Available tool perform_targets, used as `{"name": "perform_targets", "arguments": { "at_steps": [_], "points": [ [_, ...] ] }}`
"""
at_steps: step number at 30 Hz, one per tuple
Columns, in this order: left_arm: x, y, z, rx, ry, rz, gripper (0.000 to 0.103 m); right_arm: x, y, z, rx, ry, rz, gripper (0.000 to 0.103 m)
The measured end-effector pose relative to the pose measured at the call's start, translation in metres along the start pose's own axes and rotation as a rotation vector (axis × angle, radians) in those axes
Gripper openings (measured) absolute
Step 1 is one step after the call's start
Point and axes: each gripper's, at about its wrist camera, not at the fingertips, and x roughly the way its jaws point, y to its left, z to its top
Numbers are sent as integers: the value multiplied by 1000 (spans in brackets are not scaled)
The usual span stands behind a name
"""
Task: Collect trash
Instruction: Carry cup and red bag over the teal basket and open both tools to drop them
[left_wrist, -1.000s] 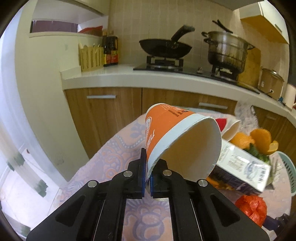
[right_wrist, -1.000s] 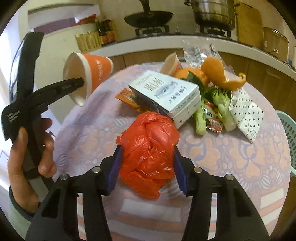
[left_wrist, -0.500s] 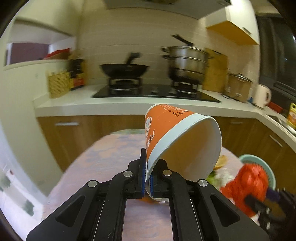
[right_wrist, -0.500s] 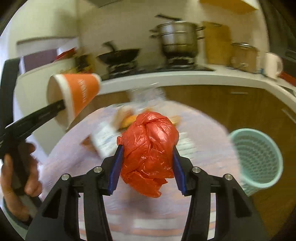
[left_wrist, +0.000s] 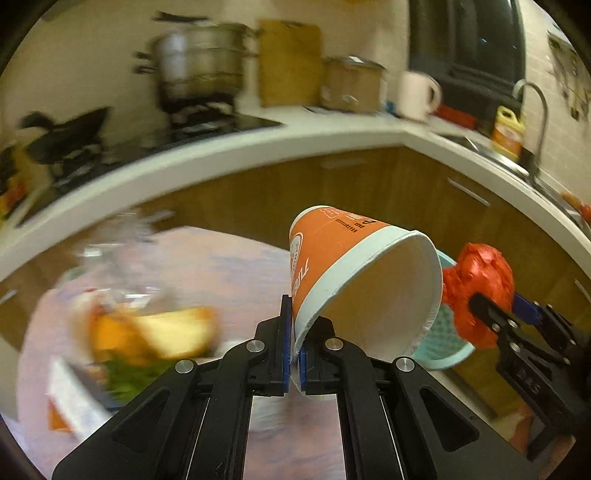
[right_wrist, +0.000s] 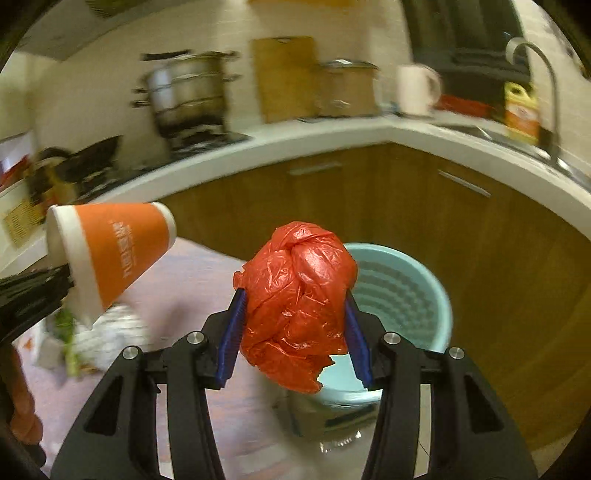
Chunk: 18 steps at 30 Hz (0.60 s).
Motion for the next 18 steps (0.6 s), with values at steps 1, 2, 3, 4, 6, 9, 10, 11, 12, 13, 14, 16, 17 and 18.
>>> {"name": "perform_targets", "arguments": {
  "at_steps": [1, 2, 3, 4, 6, 9, 10, 11, 12, 13, 14, 16, 17, 18],
  "points": [
    [16, -13, 2, 9, 27, -25, 1, 7, -7, 1, 15, 11, -14, 47],
    [27, -20, 5, 19, 43, -39, 1, 17, -19, 1, 38, 28, -34, 47],
    [35, -25, 5, 26, 56, -50, 1, 22, -25, 0, 51, 40, -47, 47],
    [48, -33, 6, 39, 78, -62, 1, 34, -36, 0, 71, 62, -66, 47],
    [68, -44, 10, 48, 115, -84, 1, 54, -53, -1, 108, 109, -83, 47],
    [96, -58, 12, 57, 171, -118, 6, 81, -66, -2, 143, 176, -84, 50],
    [101, -59, 12, 57, 179, -127, 9, 86, -68, -2, 147, 189, -83, 51],
    [106, -61, 12, 61, 195, -131, 14, 92, -69, -2, 150, 208, -82, 53],
    [111, -63, 11, 66, 208, -128, 27, 99, -71, -3, 156, 230, -80, 54],
    [116, -65, 9, 70, 223, -124, 38, 99, -75, -8, 158, 237, -79, 54],
    [121, -65, 7, 76, 240, -123, 39, 102, -74, -10, 157, 246, -80, 55],
    [127, -65, 4, 80, 266, -125, 40, 111, -76, -12, 159, 268, -86, 57],
    [129, -65, 1, 87, 281, -125, 41, 114, -78, -13, 165, 278, -85, 58],
    [132, -65, -1, 96, 295, -118, 41, 117, -80, -15, 171, 285, -80, 58]
  ]
}}
